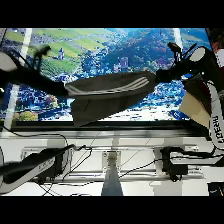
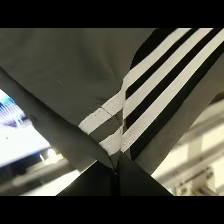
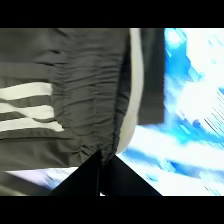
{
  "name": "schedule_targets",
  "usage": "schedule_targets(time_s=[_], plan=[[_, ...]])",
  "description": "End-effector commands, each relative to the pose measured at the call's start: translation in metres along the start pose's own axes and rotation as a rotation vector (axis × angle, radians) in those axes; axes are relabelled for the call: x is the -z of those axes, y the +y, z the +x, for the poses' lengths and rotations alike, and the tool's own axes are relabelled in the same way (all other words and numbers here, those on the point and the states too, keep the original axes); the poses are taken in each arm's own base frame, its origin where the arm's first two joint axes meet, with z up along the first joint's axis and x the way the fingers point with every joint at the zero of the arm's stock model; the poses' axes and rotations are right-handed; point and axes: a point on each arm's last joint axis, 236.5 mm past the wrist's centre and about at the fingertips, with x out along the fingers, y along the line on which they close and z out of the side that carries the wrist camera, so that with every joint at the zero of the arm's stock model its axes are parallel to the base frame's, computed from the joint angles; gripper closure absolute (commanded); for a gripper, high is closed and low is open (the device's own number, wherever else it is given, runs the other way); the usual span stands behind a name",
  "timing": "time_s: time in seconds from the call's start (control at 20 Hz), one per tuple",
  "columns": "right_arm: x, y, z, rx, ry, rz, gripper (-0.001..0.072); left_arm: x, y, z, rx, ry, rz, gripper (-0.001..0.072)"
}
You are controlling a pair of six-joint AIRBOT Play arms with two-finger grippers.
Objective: Fold the clothes and pants, and hang the long-sleeved shirts on hangers.
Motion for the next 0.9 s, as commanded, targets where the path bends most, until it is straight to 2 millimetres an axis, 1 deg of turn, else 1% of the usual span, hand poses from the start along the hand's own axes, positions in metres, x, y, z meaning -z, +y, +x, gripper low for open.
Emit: schedule_targets(time_s=[0.0,0.05,0.1,0.15,0.2,0.25,0.4,0.5,0.65,0.75,0.8,0.85], plan=[[0.027,-0.023,-0.003,0.086,0.115,-0.022,0.068,0.061,-0.015,0.055,0.049,0.105,-0.078,0.0691],[0.024,-0.025,-0.002,0.09,0.103,-0.03,0.0571,0.07,-0.022,0.075,0.089,0.114,-0.104,0.0691],[0.02,-0.026,-0.001,0.095,0.087,-0.03,0.0329,0.074,-0.027,0.092,0.122,0.102,-0.138,0.0648],[0.015,-0.028,0.002,0.099,0.072,-0.029,0.0171,0.074,-0.03,0.108,0.152,0.076,-0.179,0.0464],[0.01,-0.031,0.004,0.106,0.054,-0.029,0.0168,0.072,-0.033,0.117,0.173,0.05,-0.215,0.0198],[0.005,-0.034,0.008,0.111,0.037,-0.026,0.0167,0.067,-0.033,0.123,0.19,0.024,-0.25,0.0012],[-0.007,-0.04,0.025,0.108,0.01,-0.004,0.0166,0.055,-0.029,0.126,0.186,-0.024,-0.274,0.0008],[-0.014,-0.045,0.039,0.103,-0.004,0.007,0.0166,0.051,-0.027,0.127,0.182,-0.038,-0.275,0.0008],[-0.033,-0.055,0.048,0.076,-0.001,0.038,0.0166,0.048,-0.025,0.127,0.176,-0.052,-0.276,0.0014],[-0.044,-0.053,0.051,-0.023,0.013,0.103,0.0166,0.044,-0.023,0.127,0.169,-0.073,-0.279,0.0014],[-0.042,-0.051,0.055,-0.086,0.04,0.133,0.0166,0.041,-0.022,0.127,0.165,-0.084,-0.279,0.0014],[-0.034,-0.051,0.06,-0.138,0.085,0.151,0.0165,0.04,-0.021,0.127,0.162,-0.092,-0.28,0.0014]])
